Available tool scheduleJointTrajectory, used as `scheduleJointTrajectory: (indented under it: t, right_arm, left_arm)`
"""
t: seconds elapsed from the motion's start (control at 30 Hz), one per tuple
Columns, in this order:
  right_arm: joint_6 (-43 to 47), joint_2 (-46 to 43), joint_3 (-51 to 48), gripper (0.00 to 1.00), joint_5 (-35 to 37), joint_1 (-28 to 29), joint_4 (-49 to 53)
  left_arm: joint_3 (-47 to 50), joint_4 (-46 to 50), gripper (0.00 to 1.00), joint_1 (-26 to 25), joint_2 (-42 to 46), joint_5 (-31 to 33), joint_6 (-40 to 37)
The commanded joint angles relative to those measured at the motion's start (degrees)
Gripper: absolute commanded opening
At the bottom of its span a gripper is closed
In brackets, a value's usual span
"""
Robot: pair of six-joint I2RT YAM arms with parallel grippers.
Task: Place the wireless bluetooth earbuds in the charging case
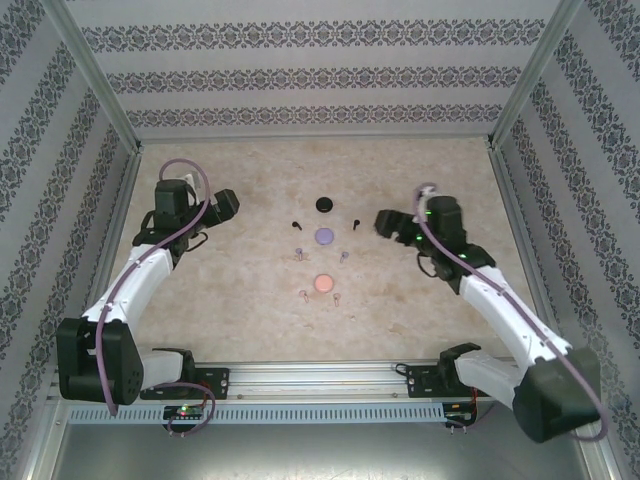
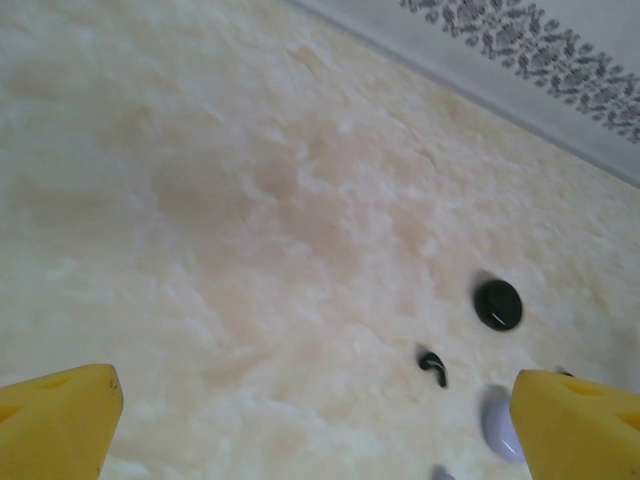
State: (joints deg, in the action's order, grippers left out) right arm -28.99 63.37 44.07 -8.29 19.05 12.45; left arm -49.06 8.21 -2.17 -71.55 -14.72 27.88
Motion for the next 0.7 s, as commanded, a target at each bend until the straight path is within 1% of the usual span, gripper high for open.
scheduleJointTrajectory:
  t: [0.0, 0.07, 0.1, 0.23, 0.33, 0.47, 0.67]
  right_arm:
    - [0.9, 6.3, 5.1, 0.89, 2.2, 8.0, 14.1]
    - [0.3, 11.3, 8.1, 0.88, 4.3, 12.5, 17.8]
    - [0.2, 14.1, 9.9, 0.87, 3.9, 14.3, 19.9]
    - [-1.7, 22.4, 15.5, 0.8, 4.3, 20.8, 25.1]
    - [-1.8, 27.1, 19.9, 0.76, 6.9, 24.7, 29.1]
    - [-1.7, 32.0, 24.6, 0.73, 10.1, 27.5, 33.1]
    - [-1.3, 38.4, 28.9, 0.73, 11.2, 29.1, 34.3]
  left_arm:
    - [-0.2, 4.8, 0.99, -2.3, 2.6, -2.5, 4.1]
    - [-0.3, 6.5, 0.99, -3.2, 3.1, -2.4, 4.5]
    - [0.0, 6.9, 0.99, -3.5, 3.5, -2.4, 5.1]
    - [1.7, 6.6, 0.99, -4.1, 4.6, -3.1, 7.6]
    - [2.5, 6.9, 0.99, -4.5, 5.4, -2.9, 7.5]
    - [3.4, 6.4, 0.99, -4.6, 6.7, -2.4, 7.1]
    - [4.1, 6.0, 0.99, -4.5, 8.2, -2.1, 6.5]
